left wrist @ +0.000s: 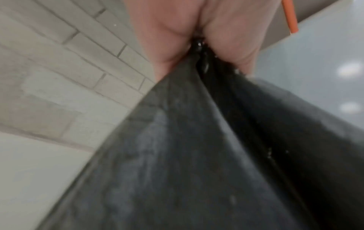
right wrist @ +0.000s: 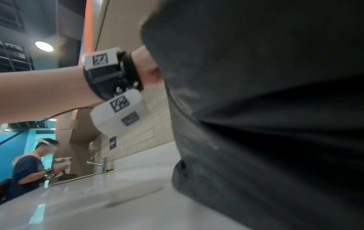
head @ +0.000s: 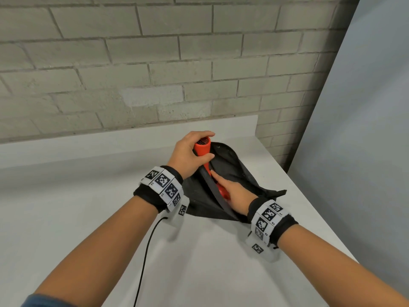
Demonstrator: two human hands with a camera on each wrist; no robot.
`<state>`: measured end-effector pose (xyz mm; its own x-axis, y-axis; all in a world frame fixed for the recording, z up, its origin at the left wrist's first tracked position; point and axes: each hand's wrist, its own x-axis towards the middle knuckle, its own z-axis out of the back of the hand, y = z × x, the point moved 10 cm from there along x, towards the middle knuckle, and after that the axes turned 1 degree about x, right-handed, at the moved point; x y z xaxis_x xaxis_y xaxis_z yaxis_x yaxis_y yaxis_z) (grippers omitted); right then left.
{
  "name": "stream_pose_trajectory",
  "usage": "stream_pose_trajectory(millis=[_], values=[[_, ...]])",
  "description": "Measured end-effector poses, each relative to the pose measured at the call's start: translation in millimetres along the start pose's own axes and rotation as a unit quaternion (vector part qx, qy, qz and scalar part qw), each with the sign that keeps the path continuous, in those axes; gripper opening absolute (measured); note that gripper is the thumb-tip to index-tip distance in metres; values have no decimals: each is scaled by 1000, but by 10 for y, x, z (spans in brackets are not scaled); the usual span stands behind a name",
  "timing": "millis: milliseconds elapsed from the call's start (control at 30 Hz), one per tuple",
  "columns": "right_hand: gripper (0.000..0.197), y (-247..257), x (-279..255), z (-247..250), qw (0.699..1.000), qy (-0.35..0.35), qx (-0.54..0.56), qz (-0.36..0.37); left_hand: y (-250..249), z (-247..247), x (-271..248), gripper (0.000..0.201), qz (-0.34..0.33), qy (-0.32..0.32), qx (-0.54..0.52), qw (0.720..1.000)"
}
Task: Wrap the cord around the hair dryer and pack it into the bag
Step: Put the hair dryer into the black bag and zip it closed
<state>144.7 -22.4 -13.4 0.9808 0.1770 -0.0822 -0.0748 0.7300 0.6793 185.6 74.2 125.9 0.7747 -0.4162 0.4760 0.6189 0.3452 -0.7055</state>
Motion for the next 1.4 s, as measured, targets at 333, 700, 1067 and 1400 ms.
stream_pose_trajectory(millis=[333,700,1067,1400], values=[[55,-206,-310,1201,909,-139,-388,62,215,265,-18,37,31,-70,42,996],[31,36,-447,1735,890,-304,-341,11,235,256,-42,36,51,-46,51,996],[37,982,204,700,975,-100,170,105,225,134,-110,68,69,123,-2,990],[37,1207,342,708,967,-152,172,109,510,735,-340,21,105,-164,-75,978]])
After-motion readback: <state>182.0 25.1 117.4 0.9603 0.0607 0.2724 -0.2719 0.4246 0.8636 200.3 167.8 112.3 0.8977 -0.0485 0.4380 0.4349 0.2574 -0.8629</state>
